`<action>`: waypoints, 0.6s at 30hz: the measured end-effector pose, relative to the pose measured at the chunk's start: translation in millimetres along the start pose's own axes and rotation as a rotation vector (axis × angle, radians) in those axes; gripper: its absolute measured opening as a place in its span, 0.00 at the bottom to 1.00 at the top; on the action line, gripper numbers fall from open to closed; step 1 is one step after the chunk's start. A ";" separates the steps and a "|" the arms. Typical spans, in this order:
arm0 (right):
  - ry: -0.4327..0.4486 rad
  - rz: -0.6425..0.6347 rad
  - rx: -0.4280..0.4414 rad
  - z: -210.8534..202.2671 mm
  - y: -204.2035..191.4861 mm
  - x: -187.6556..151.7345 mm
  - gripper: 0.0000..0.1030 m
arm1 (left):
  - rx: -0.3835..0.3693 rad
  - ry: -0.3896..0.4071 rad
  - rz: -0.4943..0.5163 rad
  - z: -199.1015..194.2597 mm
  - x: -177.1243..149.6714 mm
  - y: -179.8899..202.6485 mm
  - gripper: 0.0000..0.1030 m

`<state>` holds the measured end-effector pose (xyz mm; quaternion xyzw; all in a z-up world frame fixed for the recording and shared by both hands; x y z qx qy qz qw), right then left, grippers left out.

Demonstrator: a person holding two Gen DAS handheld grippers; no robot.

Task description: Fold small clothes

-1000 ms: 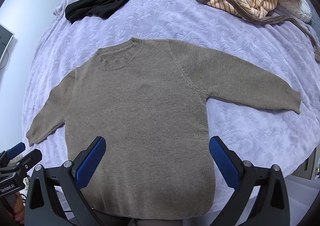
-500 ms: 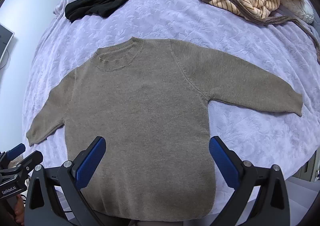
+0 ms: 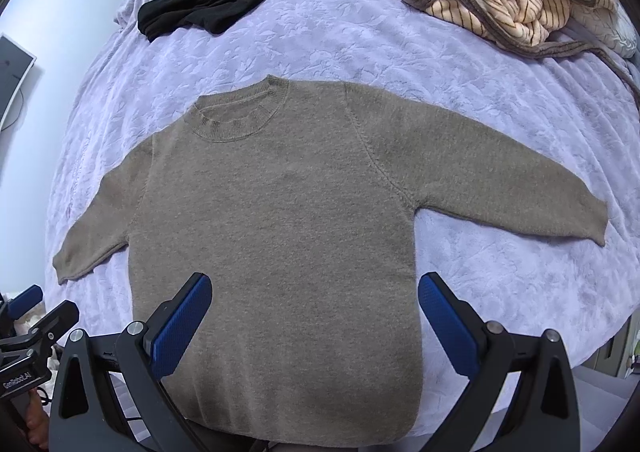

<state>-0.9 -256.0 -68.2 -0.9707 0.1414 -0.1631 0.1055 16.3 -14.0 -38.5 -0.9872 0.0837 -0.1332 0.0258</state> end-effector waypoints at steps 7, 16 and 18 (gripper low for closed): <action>0.002 -0.028 0.048 -7.3 13.2 3.7 1.00 | 0.042 0.006 -0.030 -6.8 -1.9 12.7 1.00; -0.047 -0.071 0.076 -1.7 32.7 8.4 1.00 | 0.083 -0.004 -0.089 -12.9 -11.0 30.0 1.00; -0.062 -0.072 0.082 1.8 34.4 9.2 1.00 | 0.087 -0.009 -0.108 -13.3 -14.7 28.1 1.00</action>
Point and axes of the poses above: each gripper's, at about its wrist camera, not at the fingertips, and z roughly the way its jaws point, y to its right, x to its top, the point moved 5 cm from there along z, roughly the way its jaws point, and after that the axes turned 2 degrees about y, right-handed, at the moved point
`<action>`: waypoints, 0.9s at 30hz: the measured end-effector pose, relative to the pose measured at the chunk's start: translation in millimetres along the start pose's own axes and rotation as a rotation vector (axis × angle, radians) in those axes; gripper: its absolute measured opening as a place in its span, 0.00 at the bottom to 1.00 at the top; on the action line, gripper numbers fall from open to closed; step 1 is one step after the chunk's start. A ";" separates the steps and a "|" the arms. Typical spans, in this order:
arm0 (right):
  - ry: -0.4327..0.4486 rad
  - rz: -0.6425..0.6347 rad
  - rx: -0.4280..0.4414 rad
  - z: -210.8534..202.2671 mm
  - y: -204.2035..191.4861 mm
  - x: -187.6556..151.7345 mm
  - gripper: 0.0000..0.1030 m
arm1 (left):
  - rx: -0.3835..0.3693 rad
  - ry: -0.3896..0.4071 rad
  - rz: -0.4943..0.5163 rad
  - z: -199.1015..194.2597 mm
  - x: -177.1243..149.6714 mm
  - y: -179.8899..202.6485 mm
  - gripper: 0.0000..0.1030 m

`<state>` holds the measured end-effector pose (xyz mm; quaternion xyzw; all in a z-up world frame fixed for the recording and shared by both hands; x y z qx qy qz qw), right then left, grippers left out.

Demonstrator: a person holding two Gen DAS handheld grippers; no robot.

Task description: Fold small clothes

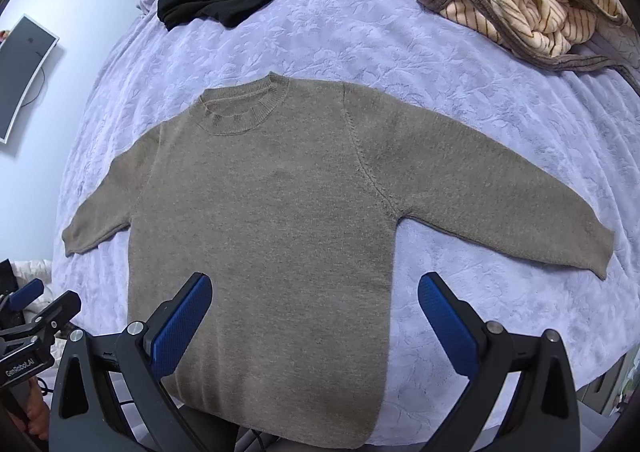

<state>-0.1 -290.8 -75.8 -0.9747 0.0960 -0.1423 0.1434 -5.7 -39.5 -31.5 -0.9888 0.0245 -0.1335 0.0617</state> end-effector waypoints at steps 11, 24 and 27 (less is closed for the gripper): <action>0.018 0.038 0.003 12.6 -14.5 3.8 1.00 | -0.024 -0.025 0.016 28.1 -0.1 -29.3 1.00; 0.089 0.120 -0.060 21.0 -53.3 -2.4 1.00 | -0.141 -0.084 0.062 89.2 6.0 -67.6 1.00; 0.079 0.121 -0.062 26.1 -67.1 -2.7 1.00 | -0.170 -0.071 0.027 97.9 11.0 -80.6 1.00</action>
Point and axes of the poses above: each gripper's, at about its wrist camera, not at the fingertips, and z roughly the way its jaws point, y to its right, x to its top, the point moved 5 cm from there along z, roughly the way its jaws point, and after that the axes turned 2 degrees about y, right-handed, at the moved point
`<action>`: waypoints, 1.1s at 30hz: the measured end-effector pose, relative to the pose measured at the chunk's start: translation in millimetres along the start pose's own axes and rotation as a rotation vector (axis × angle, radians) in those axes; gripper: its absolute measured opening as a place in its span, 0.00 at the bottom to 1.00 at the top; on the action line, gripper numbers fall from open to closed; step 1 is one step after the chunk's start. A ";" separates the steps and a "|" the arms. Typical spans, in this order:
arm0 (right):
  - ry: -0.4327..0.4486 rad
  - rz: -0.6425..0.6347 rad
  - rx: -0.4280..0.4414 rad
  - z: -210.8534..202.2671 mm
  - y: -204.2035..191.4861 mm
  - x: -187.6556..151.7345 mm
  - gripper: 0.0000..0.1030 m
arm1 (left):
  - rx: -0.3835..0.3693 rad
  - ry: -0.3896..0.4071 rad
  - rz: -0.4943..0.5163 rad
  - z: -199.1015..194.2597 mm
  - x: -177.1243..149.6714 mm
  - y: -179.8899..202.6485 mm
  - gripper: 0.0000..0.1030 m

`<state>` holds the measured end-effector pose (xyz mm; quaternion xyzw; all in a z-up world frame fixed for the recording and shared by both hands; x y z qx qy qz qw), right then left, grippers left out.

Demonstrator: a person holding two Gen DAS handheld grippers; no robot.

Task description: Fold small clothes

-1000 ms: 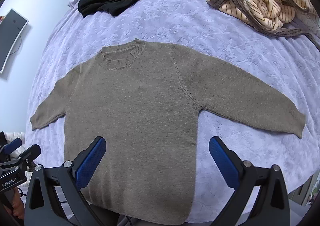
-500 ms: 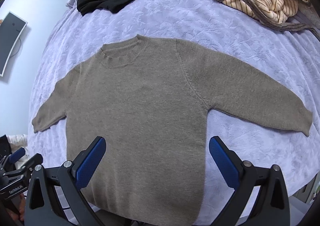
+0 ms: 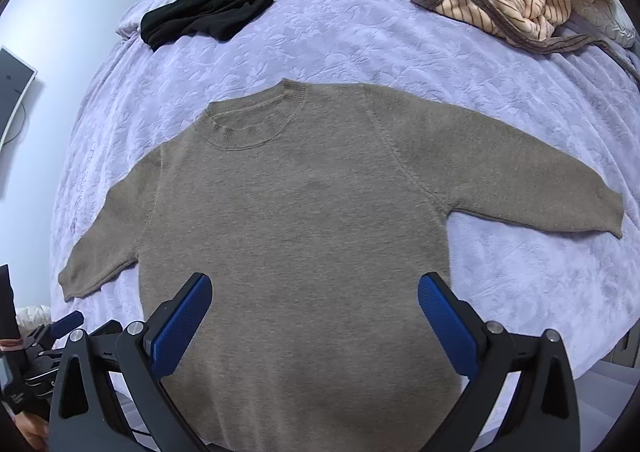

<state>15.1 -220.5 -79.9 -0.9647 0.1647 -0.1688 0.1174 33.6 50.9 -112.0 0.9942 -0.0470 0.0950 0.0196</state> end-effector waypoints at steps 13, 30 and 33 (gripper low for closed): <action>-0.056 -0.114 0.004 15.3 -55.5 -14.2 1.00 | -0.131 0.178 -0.556 54.4 24.0 -213.1 1.00; -0.112 -0.117 -0.009 23.4 -93.5 -39.0 1.00 | -0.268 0.220 -0.885 107.6 12.1 -327.0 0.10; -0.109 -0.133 0.006 21.5 -95.9 -39.9 1.00 | -0.250 0.280 -0.850 85.4 18.5 -324.2 0.10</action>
Point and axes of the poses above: each gripper's, at about its wrist camera, not at the fingertips, and z roughly the way its jaws point, y to its right, x to its top, the point moved 5 cm from there along z, roughly the way its jaws point, and after that the axes turned 2 degrees about y, right-handed, at the moved point
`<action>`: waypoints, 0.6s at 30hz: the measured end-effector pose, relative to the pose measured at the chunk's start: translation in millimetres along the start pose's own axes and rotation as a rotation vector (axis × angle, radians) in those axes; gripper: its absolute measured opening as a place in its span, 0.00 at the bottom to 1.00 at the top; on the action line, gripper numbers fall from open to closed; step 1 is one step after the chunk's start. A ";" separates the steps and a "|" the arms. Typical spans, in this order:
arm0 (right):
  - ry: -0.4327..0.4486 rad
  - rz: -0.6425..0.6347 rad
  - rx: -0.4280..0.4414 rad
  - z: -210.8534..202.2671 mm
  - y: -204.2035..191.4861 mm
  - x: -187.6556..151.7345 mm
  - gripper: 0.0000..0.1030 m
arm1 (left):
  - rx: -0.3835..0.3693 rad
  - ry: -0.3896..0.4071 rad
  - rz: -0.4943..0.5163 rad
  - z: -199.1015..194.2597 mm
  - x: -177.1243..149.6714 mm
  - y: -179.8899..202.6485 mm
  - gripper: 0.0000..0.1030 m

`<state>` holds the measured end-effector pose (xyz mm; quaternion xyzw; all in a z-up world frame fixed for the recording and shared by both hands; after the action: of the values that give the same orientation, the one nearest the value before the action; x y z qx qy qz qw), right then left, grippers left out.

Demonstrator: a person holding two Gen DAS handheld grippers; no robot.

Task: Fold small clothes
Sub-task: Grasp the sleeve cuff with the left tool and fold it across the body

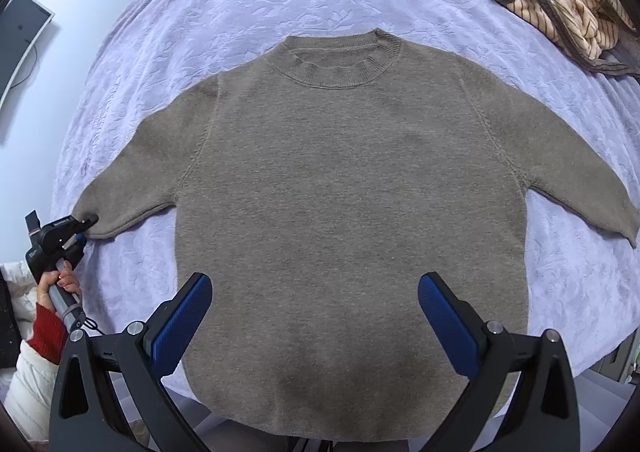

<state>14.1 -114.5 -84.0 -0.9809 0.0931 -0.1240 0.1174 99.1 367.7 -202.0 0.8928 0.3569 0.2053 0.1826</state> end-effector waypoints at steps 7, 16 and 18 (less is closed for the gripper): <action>0.011 -0.007 0.047 -1.4 16.1 7.0 1.00 | -0.083 0.085 0.342 -47.3 -32.5 129.8 0.10; 0.018 0.067 0.089 -5.3 78.9 19.9 1.00 | -0.223 -0.026 0.714 -19.7 -172.6 322.4 0.10; 0.015 0.089 0.076 -5.3 98.1 18.3 1.00 | -0.194 -0.072 0.778 -1.7 -206.0 348.6 0.30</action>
<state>15.1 -213.2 -99.8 -0.9696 0.1330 -0.1295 0.1593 158.1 -15.2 -84.5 0.9465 -0.0356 0.2606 0.1872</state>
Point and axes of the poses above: each gripper's, at about its wrist camera, not at the fingertips, and z roughly the way its jaws point, y to its right, x to its top, the point moved 5 cm from there along z, roughly the way its jaws point, and after that the axes turned 2 degrees about y, right-handed, at the moved point
